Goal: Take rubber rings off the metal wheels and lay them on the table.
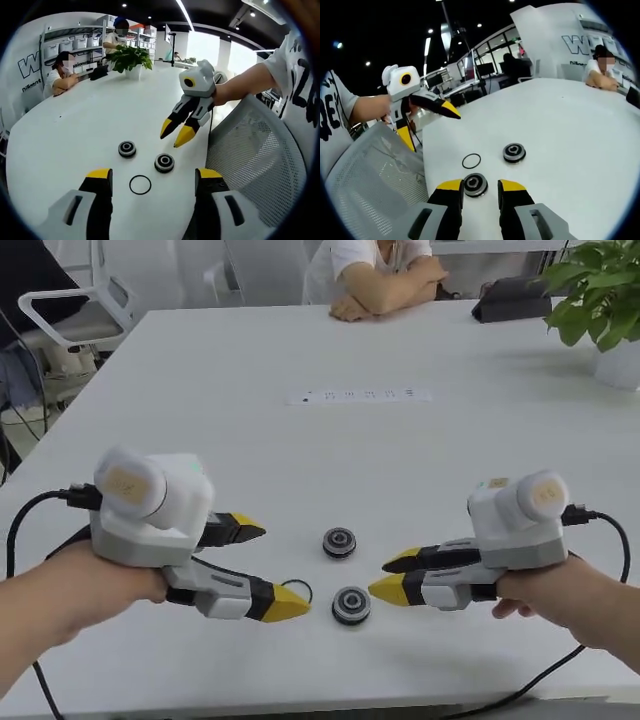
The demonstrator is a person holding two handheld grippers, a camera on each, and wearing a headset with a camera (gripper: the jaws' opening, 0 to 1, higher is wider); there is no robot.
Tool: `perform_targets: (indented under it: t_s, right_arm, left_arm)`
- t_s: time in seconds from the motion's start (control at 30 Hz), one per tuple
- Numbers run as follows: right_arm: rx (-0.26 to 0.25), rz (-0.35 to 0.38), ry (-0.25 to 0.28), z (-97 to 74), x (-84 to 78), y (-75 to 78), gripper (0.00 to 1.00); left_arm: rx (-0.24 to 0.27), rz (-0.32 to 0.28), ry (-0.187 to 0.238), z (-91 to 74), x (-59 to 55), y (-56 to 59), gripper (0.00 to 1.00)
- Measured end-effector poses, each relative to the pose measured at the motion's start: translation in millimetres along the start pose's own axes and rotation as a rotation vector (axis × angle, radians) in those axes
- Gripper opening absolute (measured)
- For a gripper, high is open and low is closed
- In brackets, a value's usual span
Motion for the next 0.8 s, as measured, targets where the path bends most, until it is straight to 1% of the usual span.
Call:
perform_targets:
  t_s: [0.1, 0.23, 0.47, 0.6, 0.8]
  right_arm:
    - [-0.001, 0.000, -0.004, 0.6, -1.7, 0.9, 0.25]
    - [0.000, 0.001, -0.007, 1.2, -3.3, 1.0, 0.25]
    - [0.005, -0.014, -0.028, 2.8, -8.9, 1.8, 0.24]
    - [0.007, -0.011, -0.031, 3.3, -10.7, 2.8, 0.24]
    - [0.013, -0.014, -0.041, 5.1, -13.5, 2.6, 0.24]
  left_arm:
    - [-0.006, 0.001, -0.010, 3.8, -2.0, -2.1, 0.63]
    - [-0.018, 0.000, -0.019, 8.4, -2.9, -2.1, 0.60]
    - [-0.034, -0.002, -0.036, 17.3, -5.7, -4.8, 0.57]
    - [-0.047, -0.001, -0.043, 23.5, -6.2, -3.0, 0.56]
    - [-0.057, -0.005, -0.051, 30.7, -7.9, -3.8, 0.55]
Point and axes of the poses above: the centre of the closed fingertips' face, and the gripper's own axes: z roughly forward along the fingers, y roughly to its right, x roughly out of its top, the point moved 6 cm from there along -z, roughly backward along the fingers, and after that the axes turned 10 degrees about -x, right-handed, at the moved point
